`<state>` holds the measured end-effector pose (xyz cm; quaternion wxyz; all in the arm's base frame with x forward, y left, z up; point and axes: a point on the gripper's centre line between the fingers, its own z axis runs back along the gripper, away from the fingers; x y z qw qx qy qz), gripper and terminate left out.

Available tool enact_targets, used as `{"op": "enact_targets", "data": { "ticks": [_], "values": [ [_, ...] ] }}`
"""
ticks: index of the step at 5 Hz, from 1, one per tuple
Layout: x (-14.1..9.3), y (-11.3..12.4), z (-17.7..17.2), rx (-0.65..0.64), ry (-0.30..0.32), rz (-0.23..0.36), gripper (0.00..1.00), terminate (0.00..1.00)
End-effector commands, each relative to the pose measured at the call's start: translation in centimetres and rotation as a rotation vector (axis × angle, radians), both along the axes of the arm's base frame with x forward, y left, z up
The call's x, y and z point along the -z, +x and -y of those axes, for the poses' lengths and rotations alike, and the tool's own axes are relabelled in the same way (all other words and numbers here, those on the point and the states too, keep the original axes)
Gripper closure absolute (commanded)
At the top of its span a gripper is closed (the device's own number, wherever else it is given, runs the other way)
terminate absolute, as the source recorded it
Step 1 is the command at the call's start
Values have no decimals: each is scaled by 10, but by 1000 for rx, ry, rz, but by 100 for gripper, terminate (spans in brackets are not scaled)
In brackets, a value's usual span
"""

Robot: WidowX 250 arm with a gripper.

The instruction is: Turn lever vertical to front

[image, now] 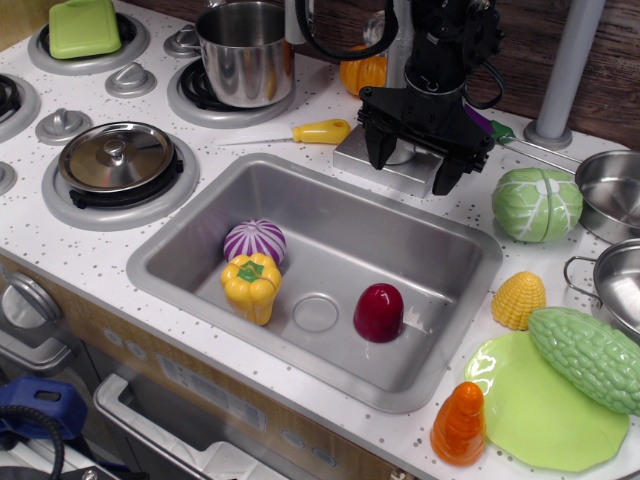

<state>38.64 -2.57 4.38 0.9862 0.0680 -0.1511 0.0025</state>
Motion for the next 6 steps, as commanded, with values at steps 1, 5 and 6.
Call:
{"op": "enact_targets", "data": {
  "ticks": [1,5,6],
  "values": [
    [0,0,0,0,0,0,0,0],
    [-47,27,12,109,13,-27,0,0],
    [-52,35,15,136,59,0,0,0]
  ]
}}
